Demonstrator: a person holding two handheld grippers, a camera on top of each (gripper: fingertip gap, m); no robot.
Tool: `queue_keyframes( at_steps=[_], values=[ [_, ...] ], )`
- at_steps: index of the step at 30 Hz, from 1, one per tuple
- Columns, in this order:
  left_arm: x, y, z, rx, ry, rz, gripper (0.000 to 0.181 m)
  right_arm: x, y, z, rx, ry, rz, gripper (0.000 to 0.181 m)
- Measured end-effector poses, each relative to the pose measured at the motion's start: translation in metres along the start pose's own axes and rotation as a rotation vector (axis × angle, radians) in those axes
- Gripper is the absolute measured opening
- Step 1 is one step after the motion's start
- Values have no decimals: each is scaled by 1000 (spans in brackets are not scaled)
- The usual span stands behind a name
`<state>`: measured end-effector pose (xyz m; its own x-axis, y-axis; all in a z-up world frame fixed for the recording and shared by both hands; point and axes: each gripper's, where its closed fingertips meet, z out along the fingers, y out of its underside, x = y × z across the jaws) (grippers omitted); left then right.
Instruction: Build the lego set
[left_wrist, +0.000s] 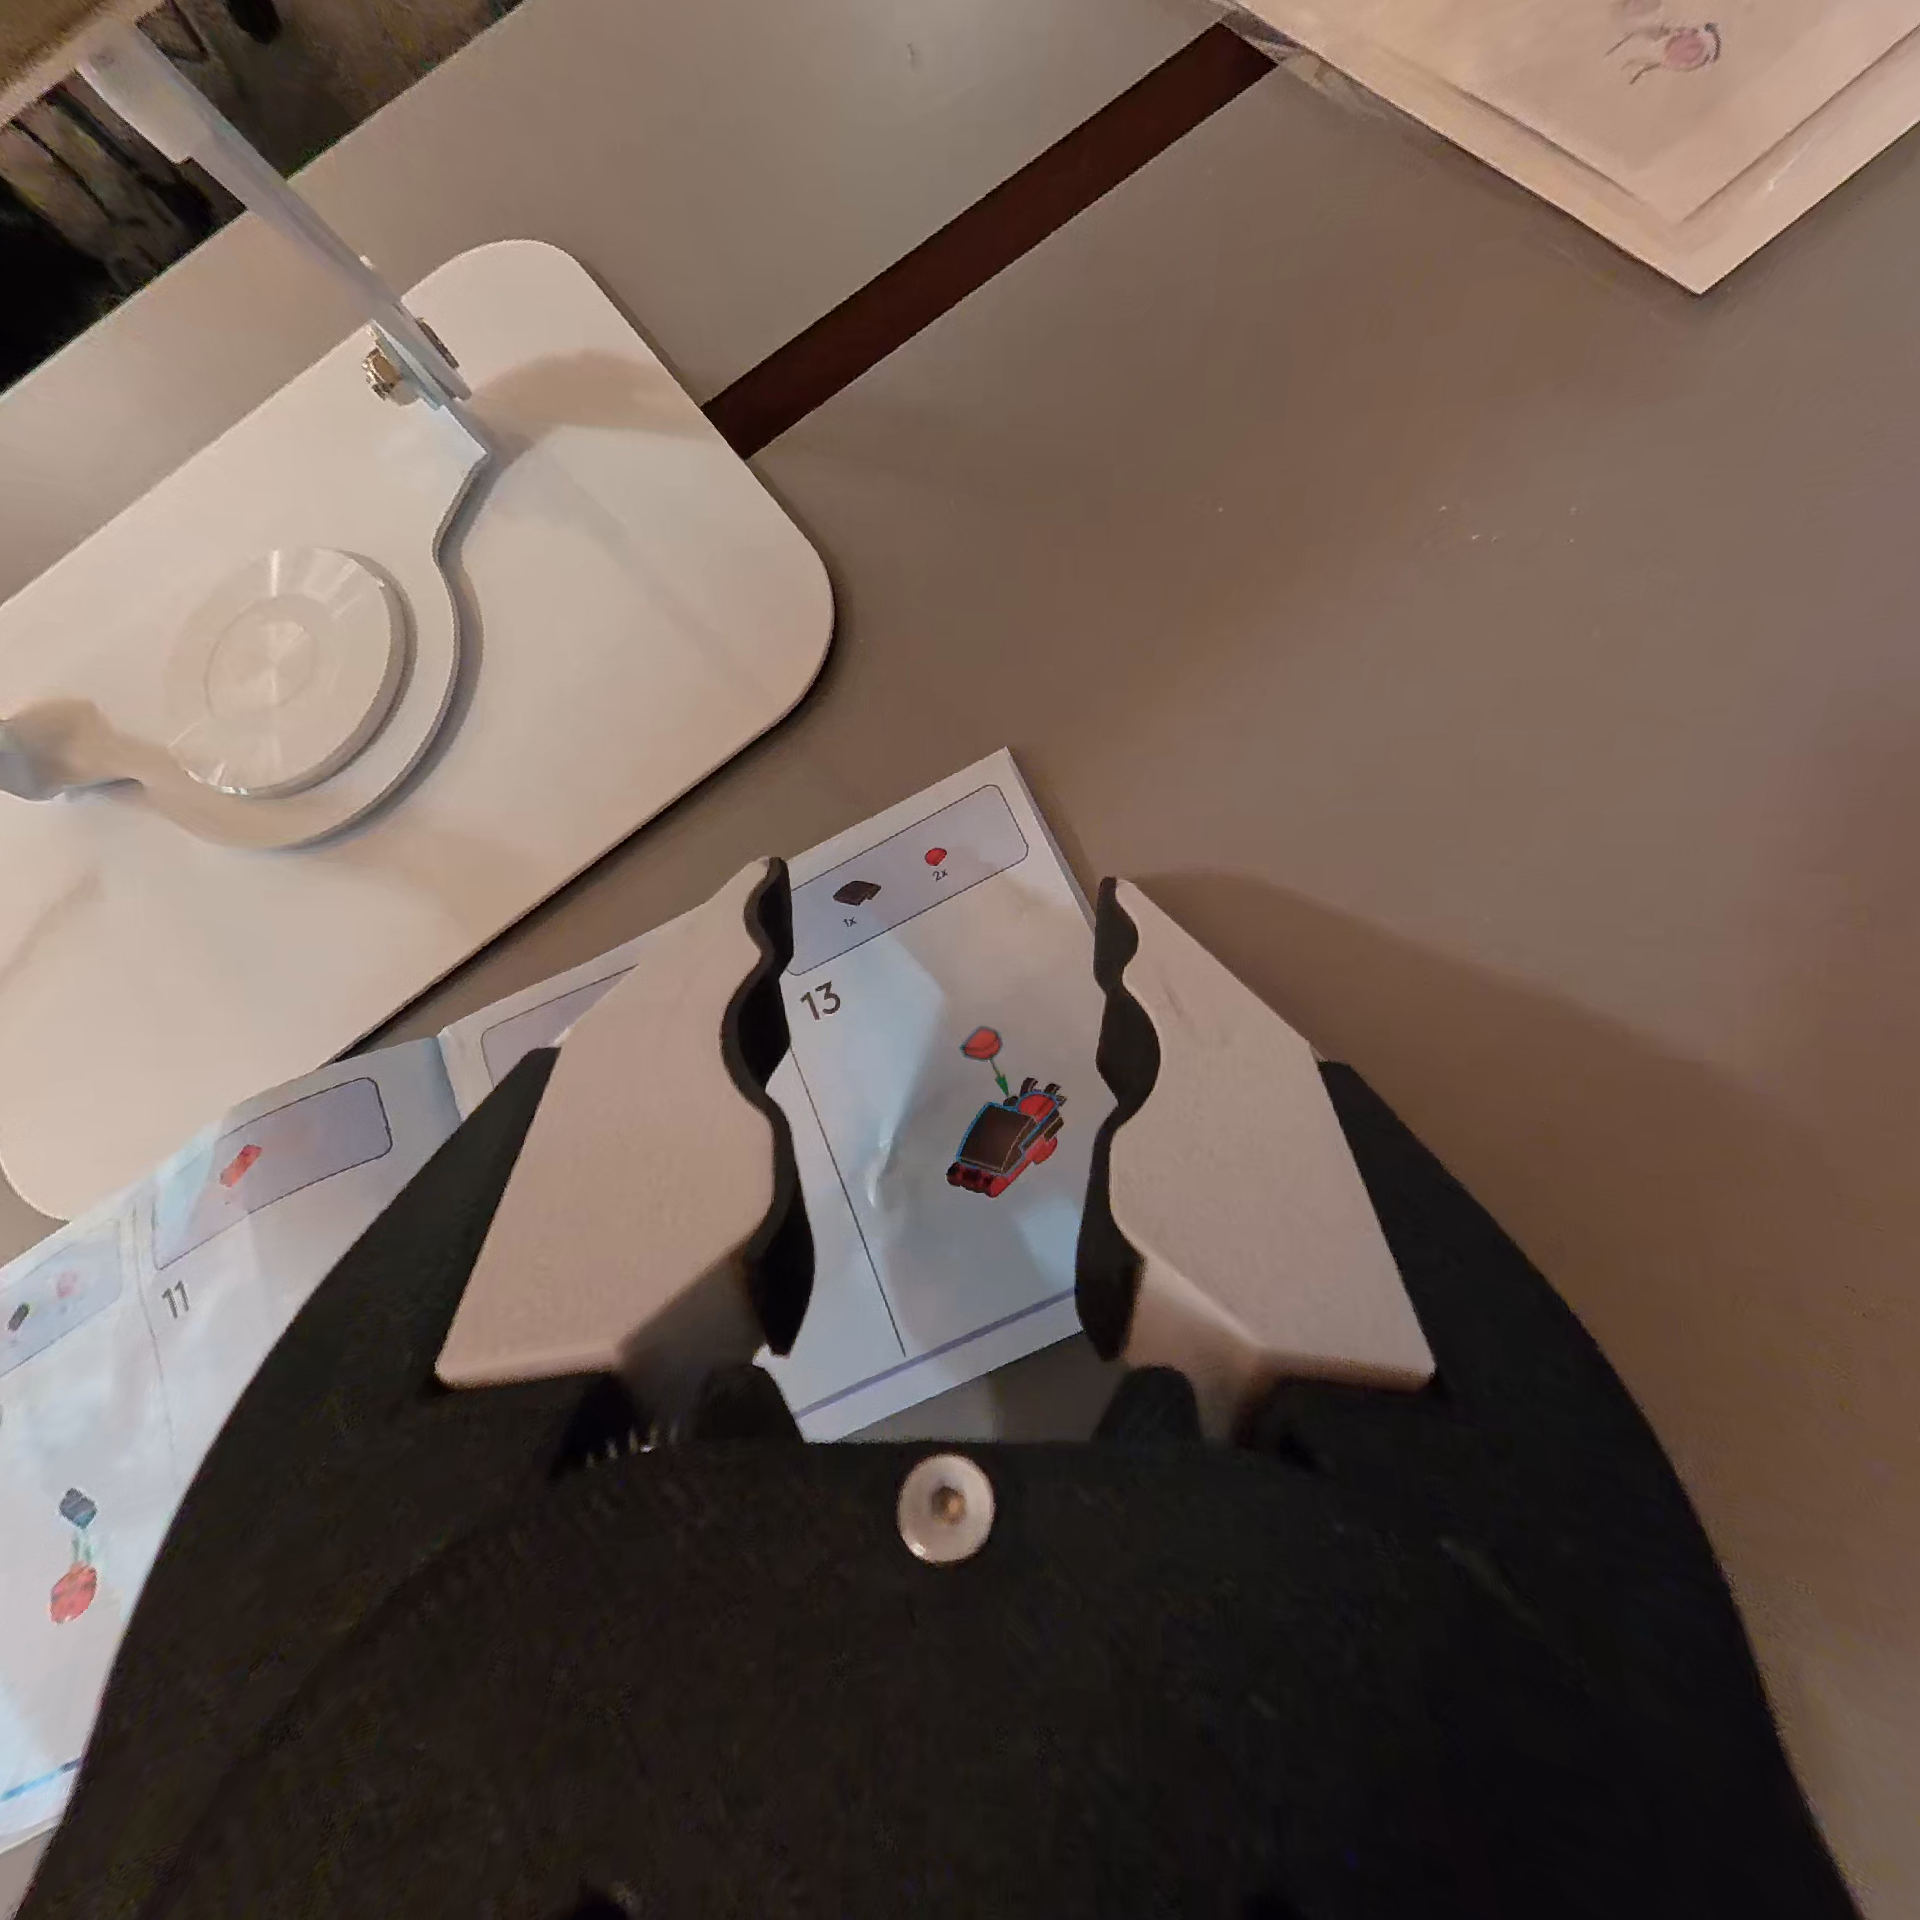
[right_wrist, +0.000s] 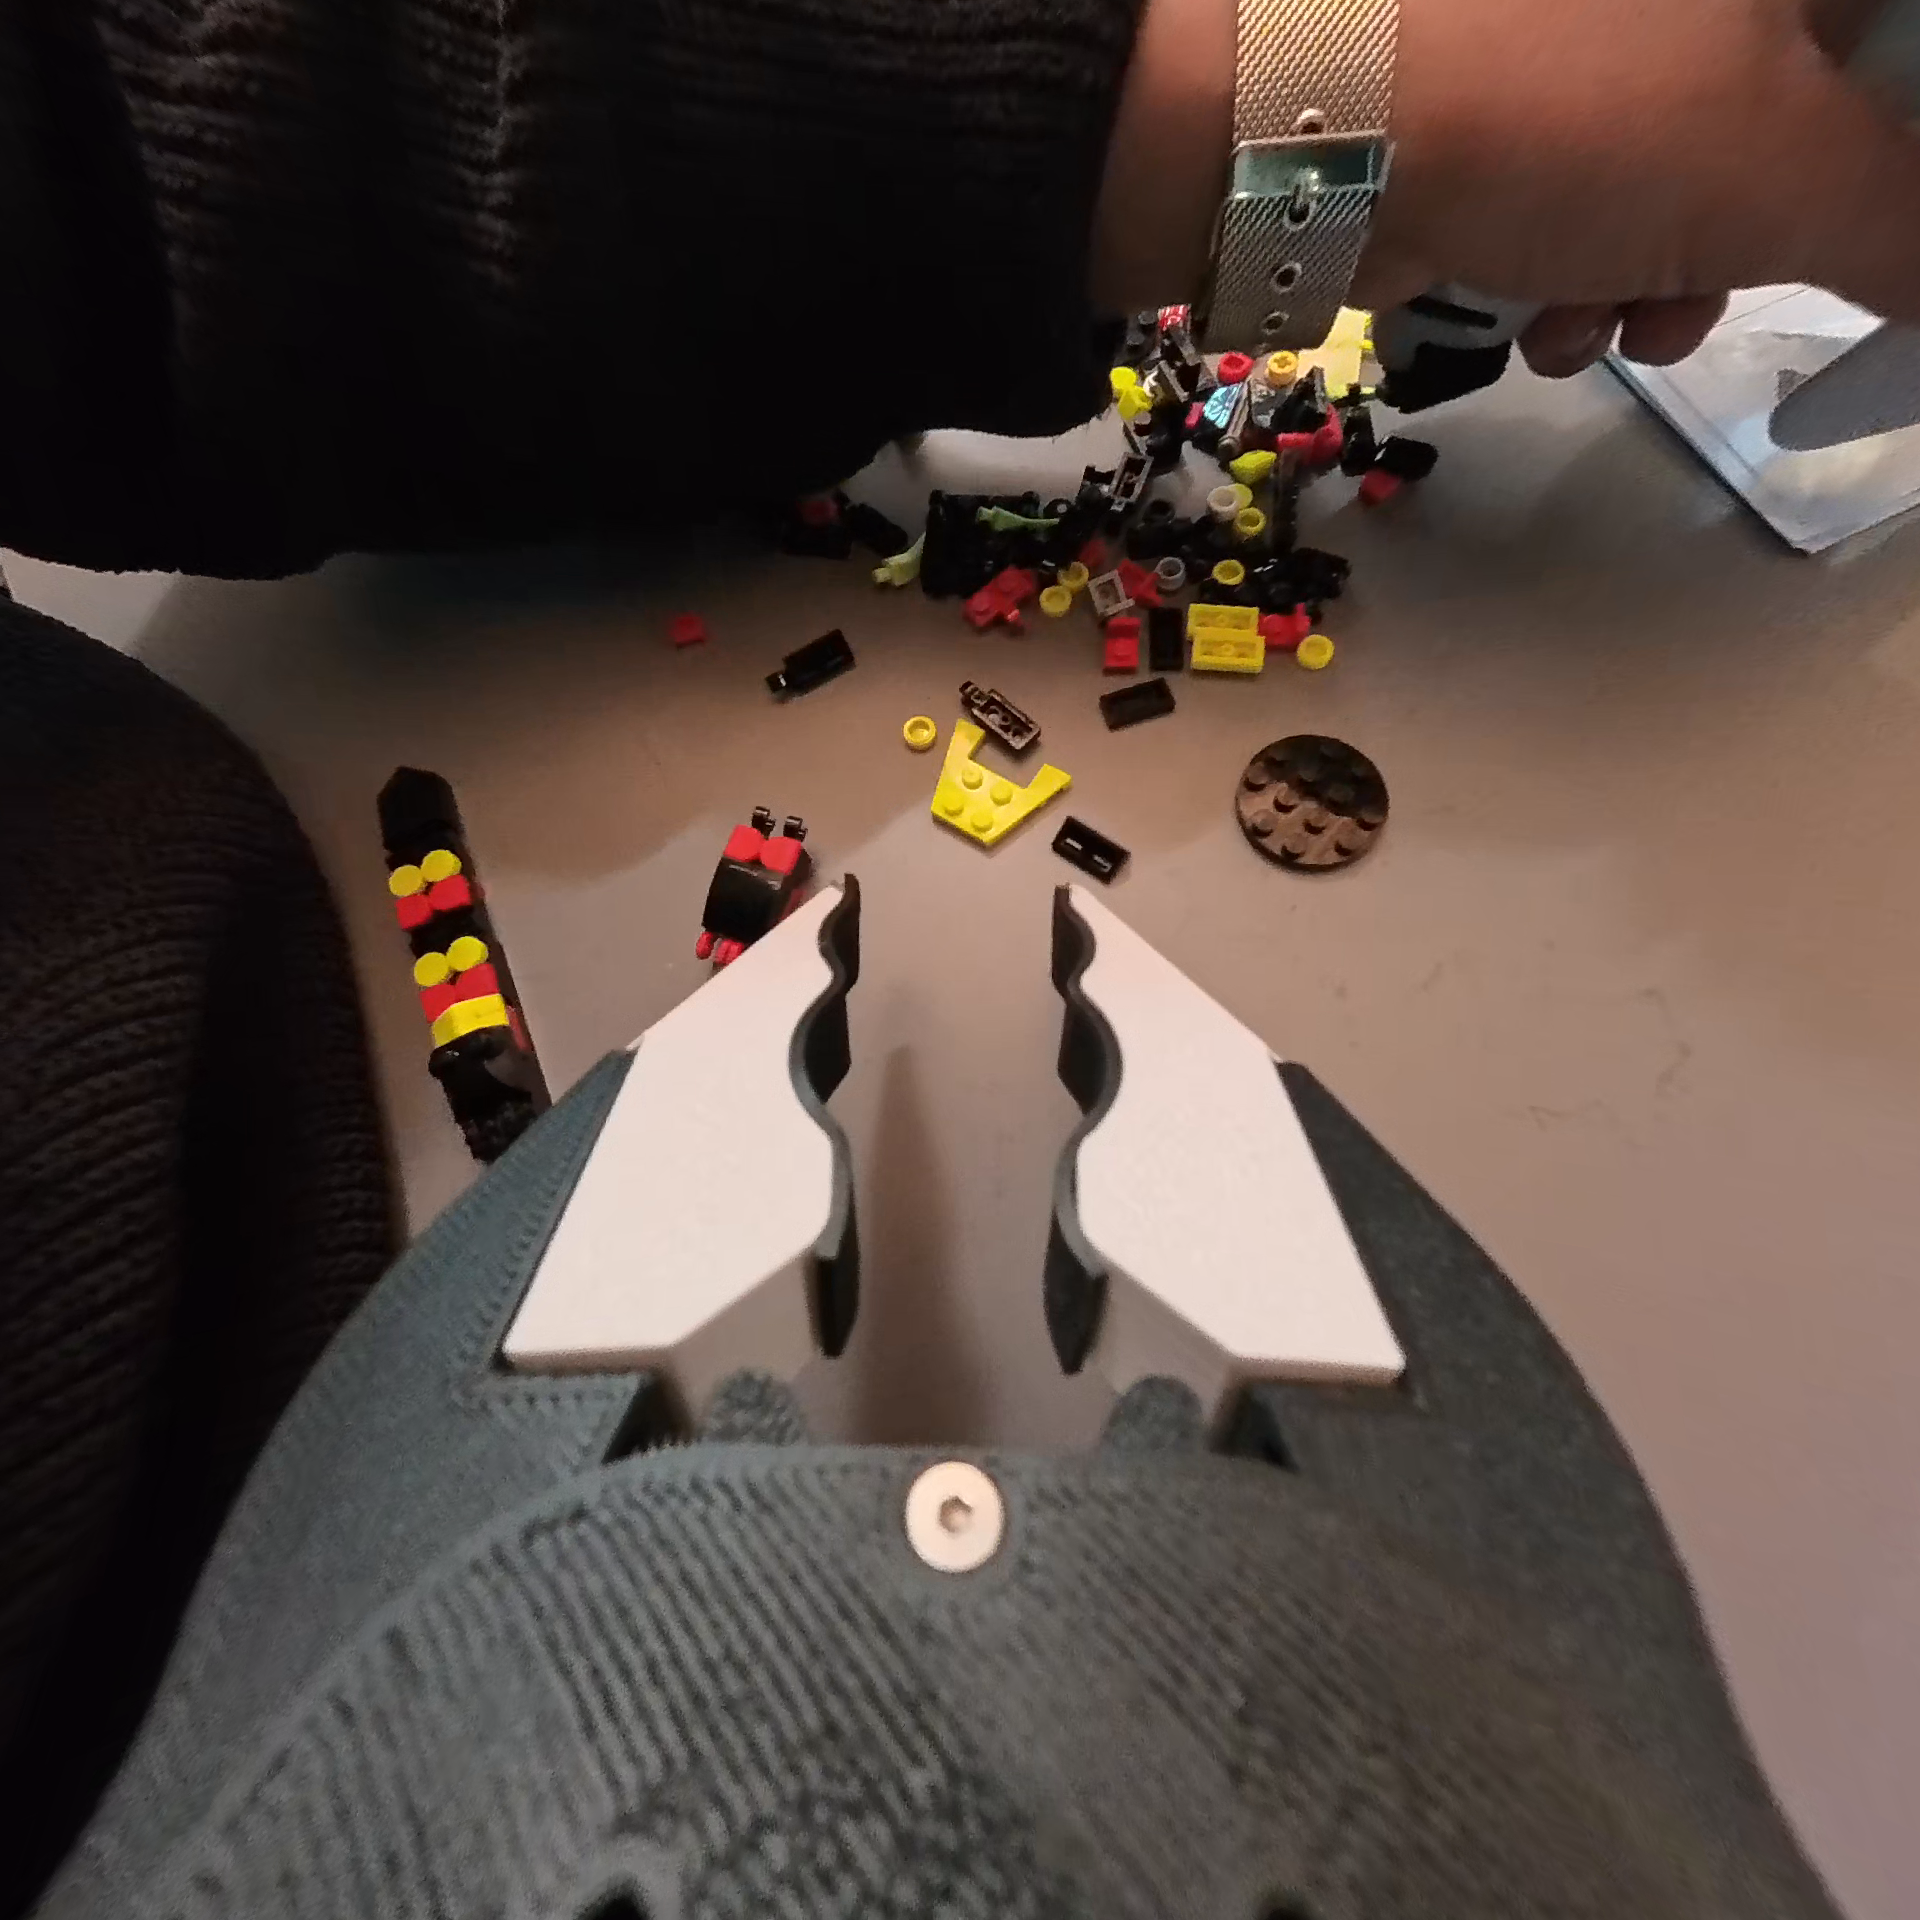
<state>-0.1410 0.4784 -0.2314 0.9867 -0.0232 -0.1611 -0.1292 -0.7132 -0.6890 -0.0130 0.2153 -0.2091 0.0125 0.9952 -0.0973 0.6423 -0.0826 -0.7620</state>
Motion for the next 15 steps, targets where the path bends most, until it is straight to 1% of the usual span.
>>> queue_keyframes(
  at_steps=[15],
  values=[
    [-24,0,-11,12,-55,7,51,-1,0,0,-6,0,-4,37]
  ],
)
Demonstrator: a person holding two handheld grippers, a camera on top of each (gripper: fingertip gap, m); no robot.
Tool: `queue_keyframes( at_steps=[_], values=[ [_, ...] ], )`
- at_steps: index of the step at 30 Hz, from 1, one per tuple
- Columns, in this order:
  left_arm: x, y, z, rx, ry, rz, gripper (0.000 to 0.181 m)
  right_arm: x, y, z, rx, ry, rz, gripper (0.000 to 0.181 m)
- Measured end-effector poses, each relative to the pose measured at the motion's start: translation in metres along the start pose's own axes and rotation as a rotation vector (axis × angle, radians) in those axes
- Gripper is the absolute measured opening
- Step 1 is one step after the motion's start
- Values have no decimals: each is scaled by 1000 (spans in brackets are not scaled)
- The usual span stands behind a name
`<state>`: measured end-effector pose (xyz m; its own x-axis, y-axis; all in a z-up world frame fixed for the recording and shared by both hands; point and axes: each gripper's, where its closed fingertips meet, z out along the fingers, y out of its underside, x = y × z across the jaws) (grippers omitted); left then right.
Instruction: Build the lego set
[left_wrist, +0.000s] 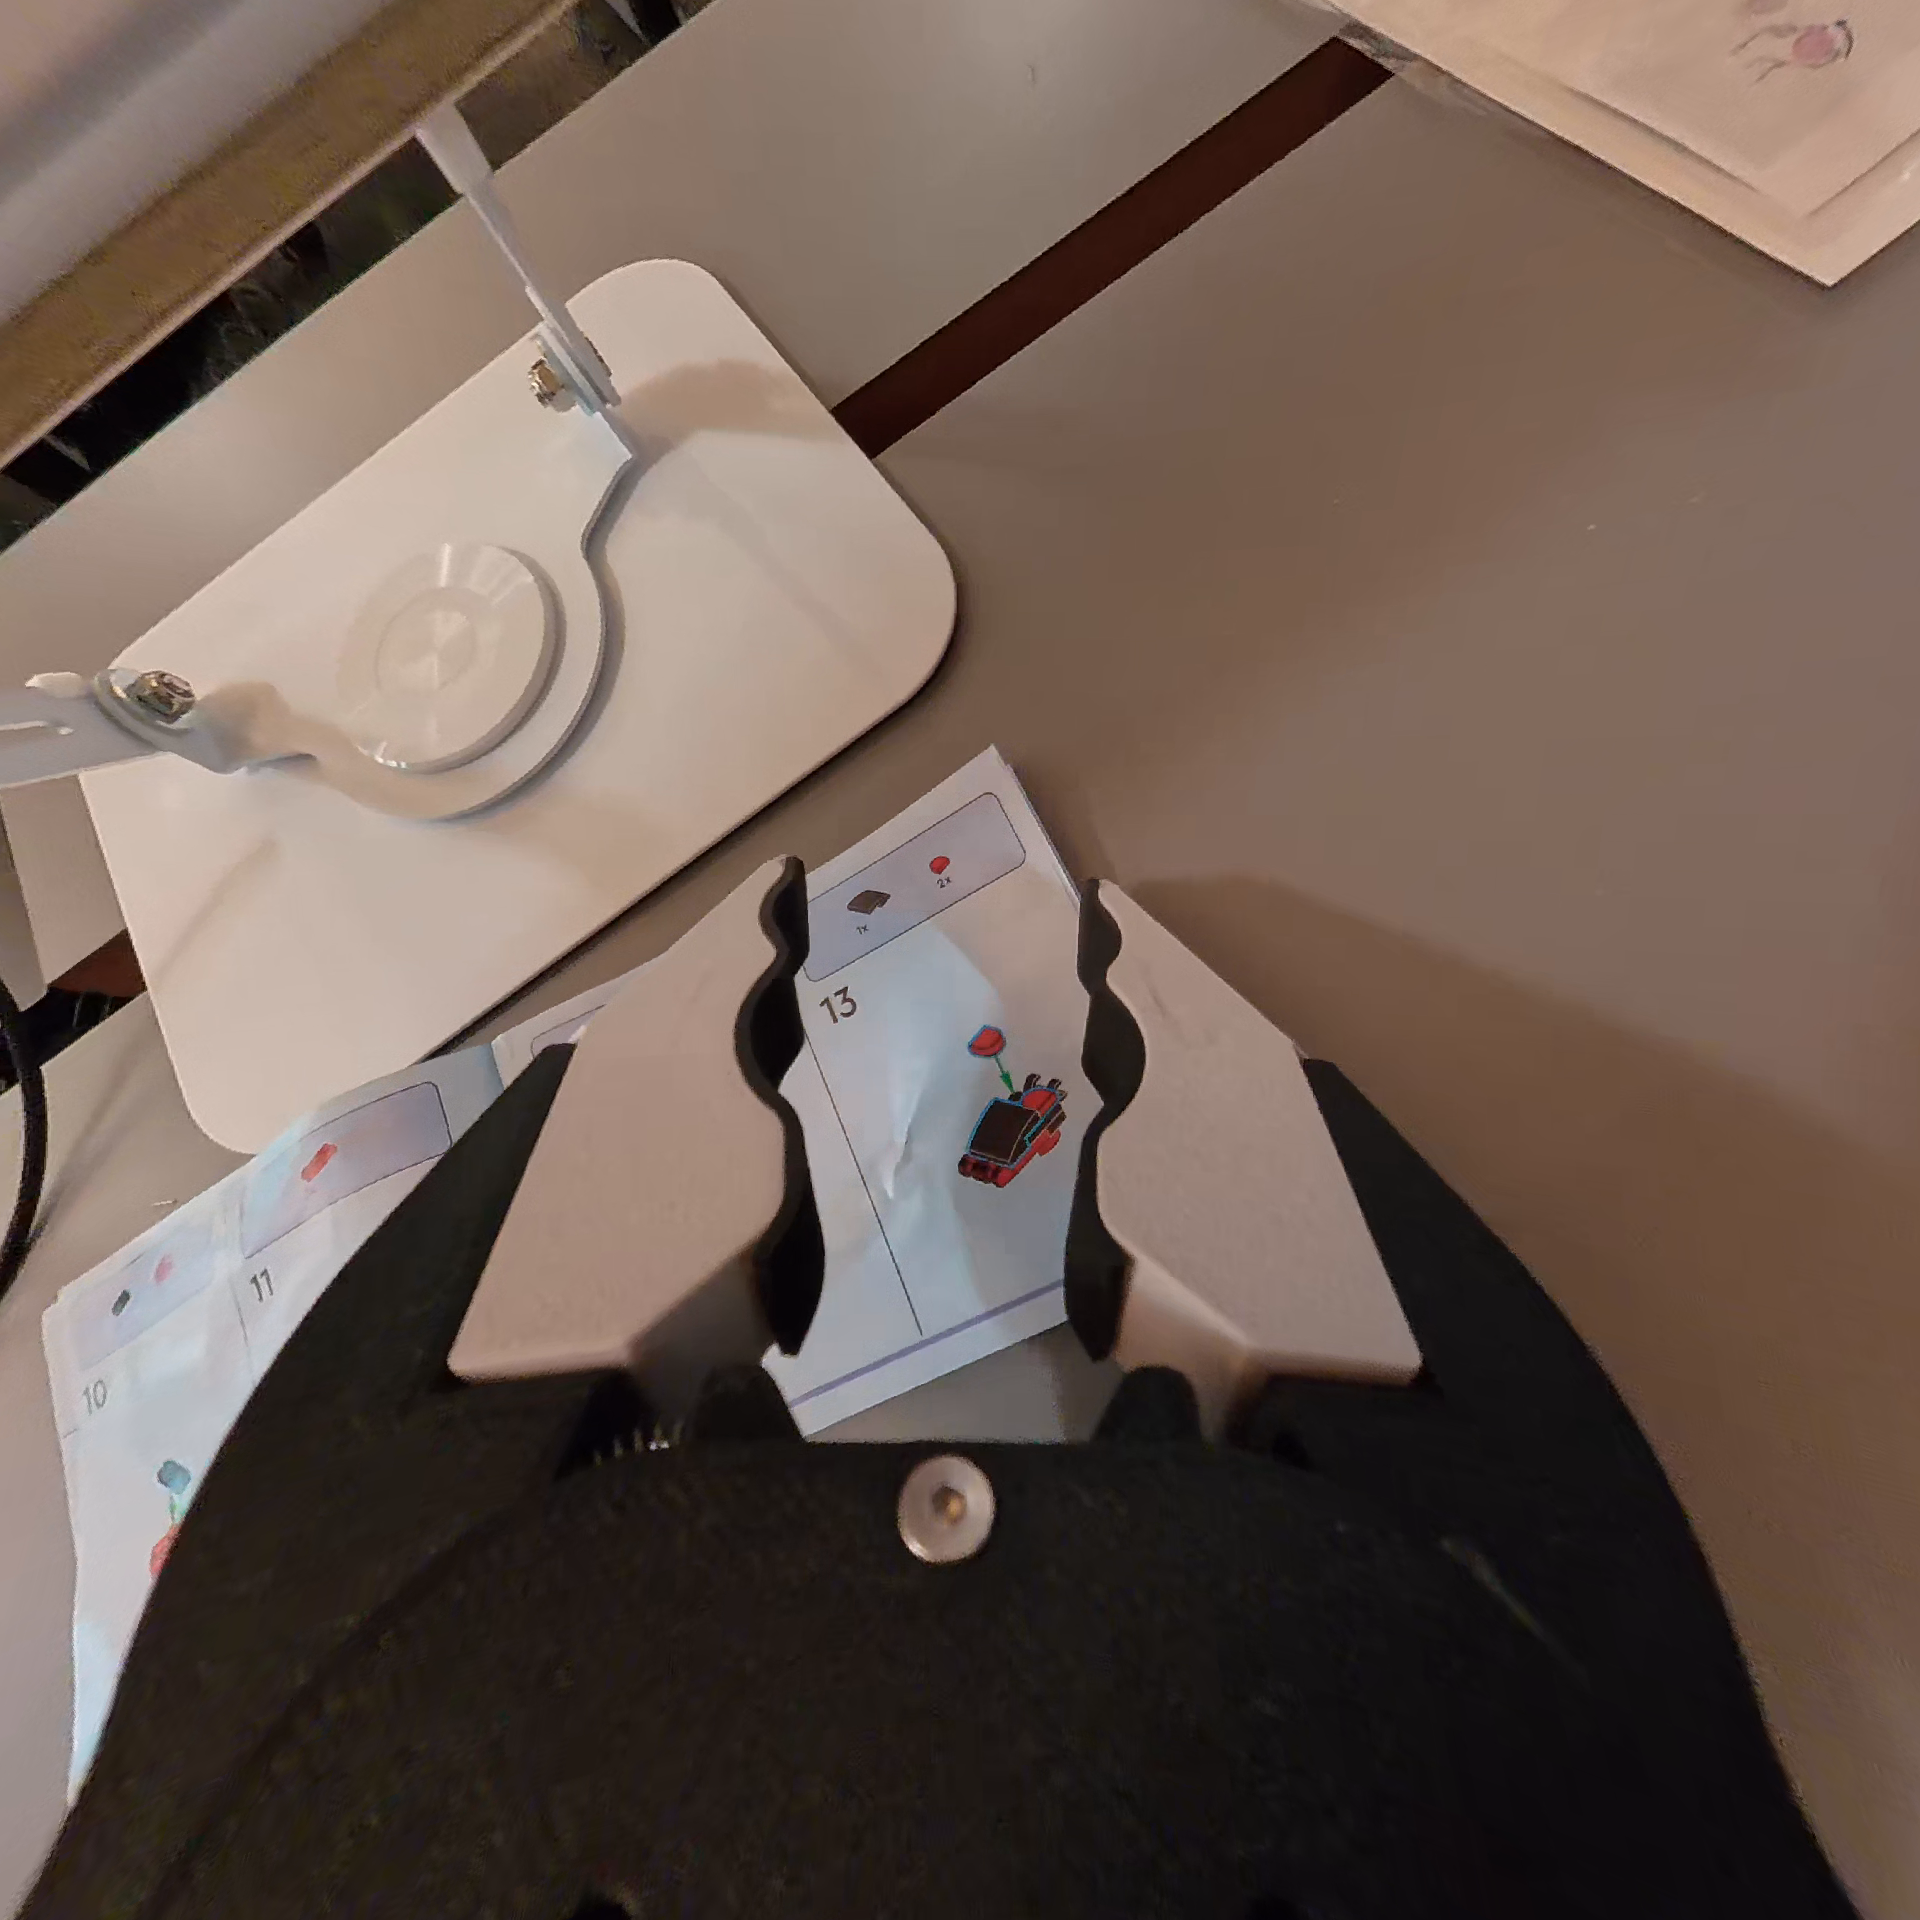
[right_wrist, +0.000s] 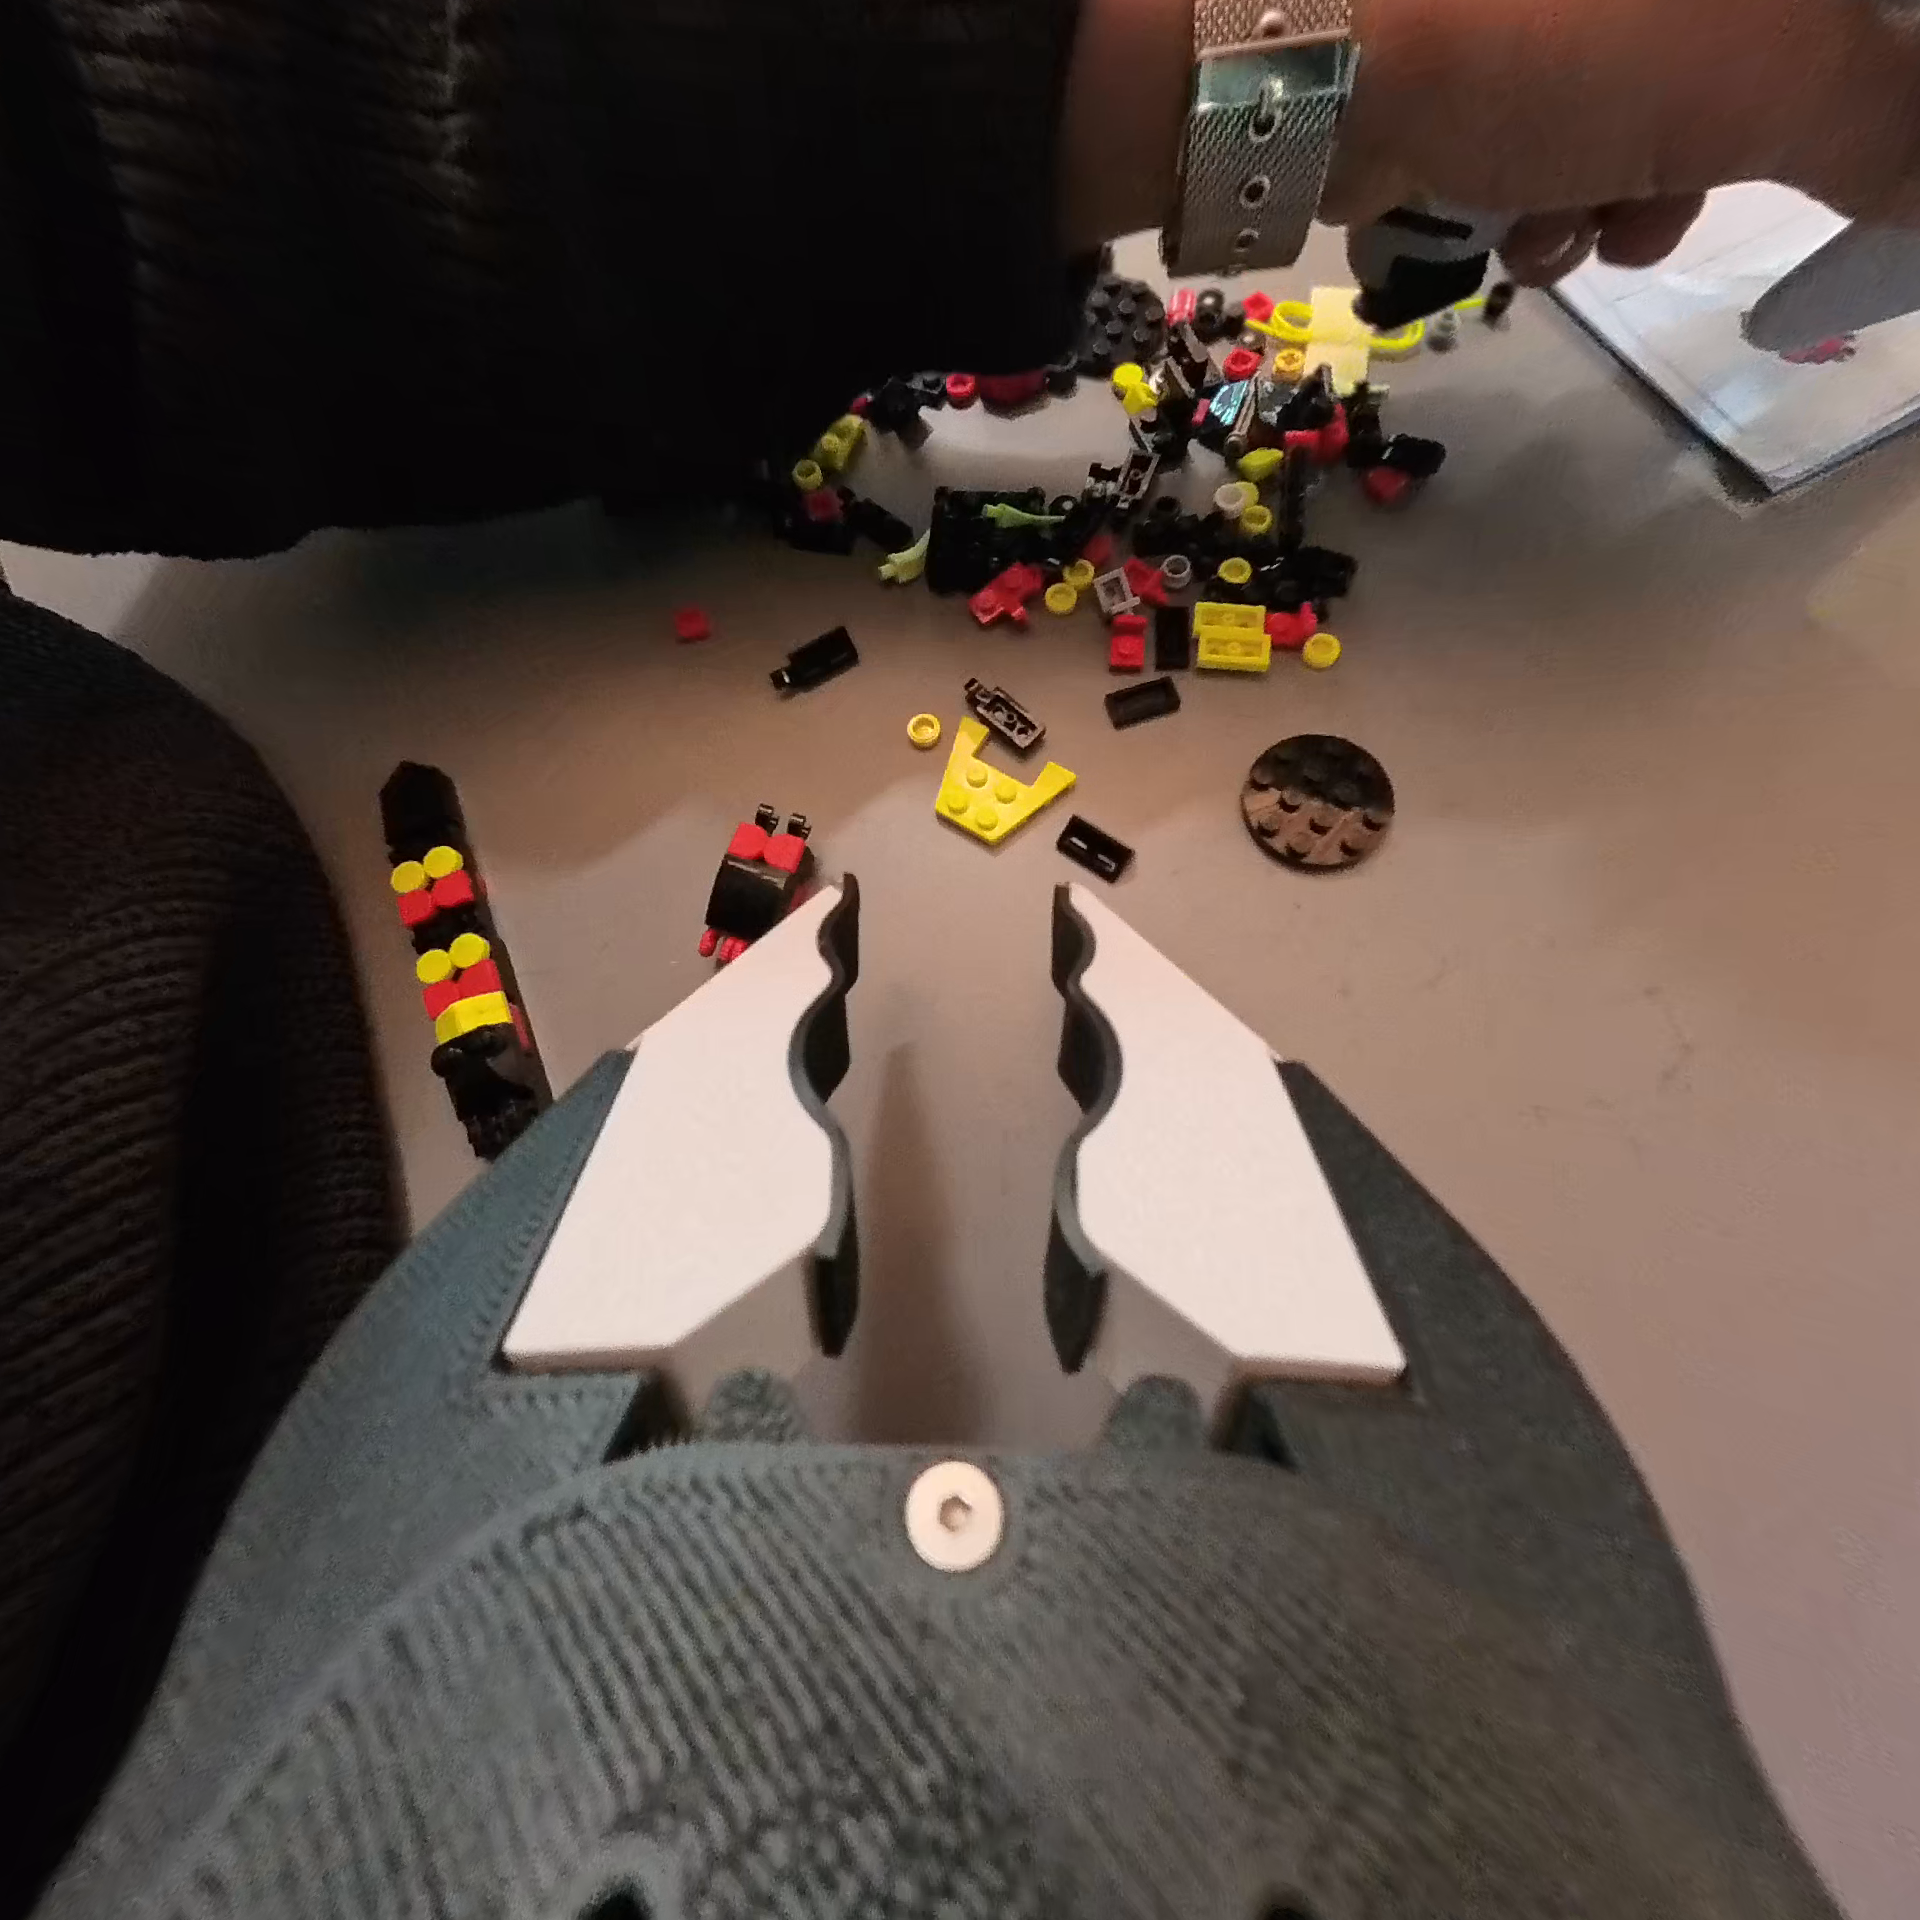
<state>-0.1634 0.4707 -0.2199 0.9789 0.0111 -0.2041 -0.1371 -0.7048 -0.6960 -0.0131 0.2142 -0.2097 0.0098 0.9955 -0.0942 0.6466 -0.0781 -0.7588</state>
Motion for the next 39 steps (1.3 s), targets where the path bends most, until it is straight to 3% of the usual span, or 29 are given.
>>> queue_keyframes(
  at_steps=[6,10,13,21,24,25,29,31,35,39],
  values=[
    [-7,0,-6,6,7,-17,47,0,1,0,-3,2,-1,36],
    [-10,2,-13,4,58,-56,32,1,1,0,-3,2,0,36],
    [-22,0,-23,37,93,-118,0,1,0,0,-2,2,1,37],
    [-82,0,-72,175,237,-332,0,1,1,1,-11,10,-9,36],
    [-103,22,-76,128,210,-338,0,-1,2,3,-21,7,-16,36],
    [-100,29,-74,107,218,-343,6,-2,2,4,-26,6,-19,36],
    [-60,39,-58,65,275,-293,60,-4,4,8,-49,12,-43,36],
    [-44,44,-44,27,237,-207,82,-3,6,7,-58,24,-56,36],
    [-37,64,-23,-103,126,-106,94,-1,3,3,-42,46,-63,36],
    [-39,66,-24,-101,152,-145,77,-3,2,3,-36,34,-57,36]
  ],
)
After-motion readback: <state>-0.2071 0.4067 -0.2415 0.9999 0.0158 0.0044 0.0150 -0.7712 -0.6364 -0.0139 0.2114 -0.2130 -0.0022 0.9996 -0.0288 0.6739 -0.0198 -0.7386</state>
